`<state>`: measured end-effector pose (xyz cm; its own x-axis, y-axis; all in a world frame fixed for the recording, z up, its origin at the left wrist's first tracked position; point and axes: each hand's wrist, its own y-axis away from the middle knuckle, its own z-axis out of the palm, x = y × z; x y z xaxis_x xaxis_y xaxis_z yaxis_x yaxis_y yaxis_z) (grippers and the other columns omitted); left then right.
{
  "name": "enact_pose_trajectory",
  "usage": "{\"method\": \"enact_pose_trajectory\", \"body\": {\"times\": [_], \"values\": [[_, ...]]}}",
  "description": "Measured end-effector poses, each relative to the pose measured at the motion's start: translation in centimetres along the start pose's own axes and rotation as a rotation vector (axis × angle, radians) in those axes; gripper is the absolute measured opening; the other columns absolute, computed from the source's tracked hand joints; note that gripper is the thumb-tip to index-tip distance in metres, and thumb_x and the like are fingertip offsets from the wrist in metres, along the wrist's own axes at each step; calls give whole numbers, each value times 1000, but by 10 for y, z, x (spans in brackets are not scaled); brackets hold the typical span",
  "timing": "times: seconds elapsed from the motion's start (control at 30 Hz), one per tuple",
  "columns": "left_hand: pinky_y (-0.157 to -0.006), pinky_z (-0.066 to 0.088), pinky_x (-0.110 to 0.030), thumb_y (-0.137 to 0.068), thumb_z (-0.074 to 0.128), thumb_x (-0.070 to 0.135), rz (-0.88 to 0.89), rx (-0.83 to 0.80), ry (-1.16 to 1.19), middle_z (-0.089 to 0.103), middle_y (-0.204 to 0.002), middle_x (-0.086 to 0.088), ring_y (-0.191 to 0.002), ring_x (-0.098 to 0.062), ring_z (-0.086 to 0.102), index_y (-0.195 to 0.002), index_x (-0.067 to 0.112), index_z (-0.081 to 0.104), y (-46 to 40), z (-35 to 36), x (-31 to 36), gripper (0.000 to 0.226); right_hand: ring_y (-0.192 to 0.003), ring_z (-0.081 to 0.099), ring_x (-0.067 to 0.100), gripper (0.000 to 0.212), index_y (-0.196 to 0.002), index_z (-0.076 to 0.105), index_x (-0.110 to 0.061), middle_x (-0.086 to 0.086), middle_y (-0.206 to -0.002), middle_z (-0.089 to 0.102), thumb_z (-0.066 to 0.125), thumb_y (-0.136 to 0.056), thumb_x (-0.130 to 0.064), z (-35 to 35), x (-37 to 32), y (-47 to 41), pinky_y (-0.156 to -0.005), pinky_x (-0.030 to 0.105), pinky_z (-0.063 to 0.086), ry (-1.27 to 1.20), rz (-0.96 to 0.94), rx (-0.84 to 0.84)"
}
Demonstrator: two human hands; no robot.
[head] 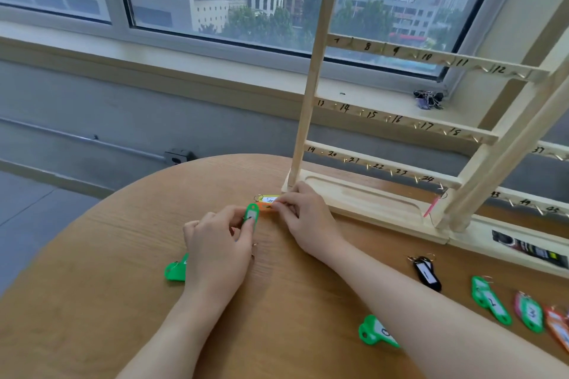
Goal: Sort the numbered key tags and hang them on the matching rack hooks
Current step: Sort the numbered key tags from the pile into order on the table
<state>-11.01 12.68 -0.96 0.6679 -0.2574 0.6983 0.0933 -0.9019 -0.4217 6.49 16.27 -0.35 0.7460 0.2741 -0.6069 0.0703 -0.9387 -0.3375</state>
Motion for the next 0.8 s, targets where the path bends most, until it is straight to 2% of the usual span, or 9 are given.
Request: {"method": "enact_pose_trajectory", "body": {"times": [0.1, 0.2, 0.37, 0.5, 0.63, 0.7, 0.8], "values": [[-92, 31, -31, -93, 67, 33, -40, 6, 57, 70, -77, 14, -83, -4, 63, -93, 34, 69, -1, 1, -3, 2, -77, 51, 3, 14, -92, 67, -22, -15, -83, 51, 57, -102, -23, -2, -1, 1, -69, 17, 37, -45, -15, 30], [-87, 29, -28, -93, 64, 36, -34, 1, 48, 70, -79, 12, -89, -7, 61, -94, 39, 62, -2, 3, -5, 3, -77, 57, 4, 20, -88, 57, -28, -13, -78, 60, 51, -105, -20, -5, 0, 2, -66, 16, 41, -112, 27, 68], [-84, 28, -28, -94, 52, 40, -26, -45, 17, 65, -80, 12, -87, -16, 58, -94, 43, 54, -3, 6, -7, 4, -81, 63, 4, 20, -89, 57, -26, -10, -82, 67, 48, -106, -19, -3, 0, 0, -69, 14, 45, -153, 97, 74], [-79, 30, -30, -95, 57, 33, -51, -29, 90, 57, -80, 12, -84, -15, 47, -92, 46, 58, 0, 0, 2, 13, -79, 65, 10, 28, -86, 49, -34, -5, -79, 68, 50, -104, -14, -3, -1, -1, -72, 24, 51, -178, 115, 68], [-80, 37, -36, -96, 63, 27, -21, -20, 107, 53, -76, 10, -84, 3, 43, -97, 46, 64, 0, -3, 3, 19, -73, 64, 11, 26, -84, 52, -33, -5, -74, 67, 57, -99, -13, -3, -2, -2, -69, 29, 52, -190, 133, 104], [-82, 37, -37, -96, 62, 23, -11, -26, 119, 53, -75, 10, -88, 8, 43, -102, 44, 65, 0, -4, 4, 22, -67, 58, 5, 25, -81, 57, -33, -8, -73, 64, 61, -96, -13, -4, -3, -2, -62, 21, 46, -190, 142, 129], [-85, 35, -34, -96, 59, 25, -4, -45, 112, 59, -84, 12, -89, 5, 44, -107, 47, 55, 1, -5, 2, 25, -69, 57, 0, 20, -82, 68, -27, -13, -73, 65, 63, -95, -13, -7, -7, 1, -62, 13, 42, -215, 161, 139]]}}
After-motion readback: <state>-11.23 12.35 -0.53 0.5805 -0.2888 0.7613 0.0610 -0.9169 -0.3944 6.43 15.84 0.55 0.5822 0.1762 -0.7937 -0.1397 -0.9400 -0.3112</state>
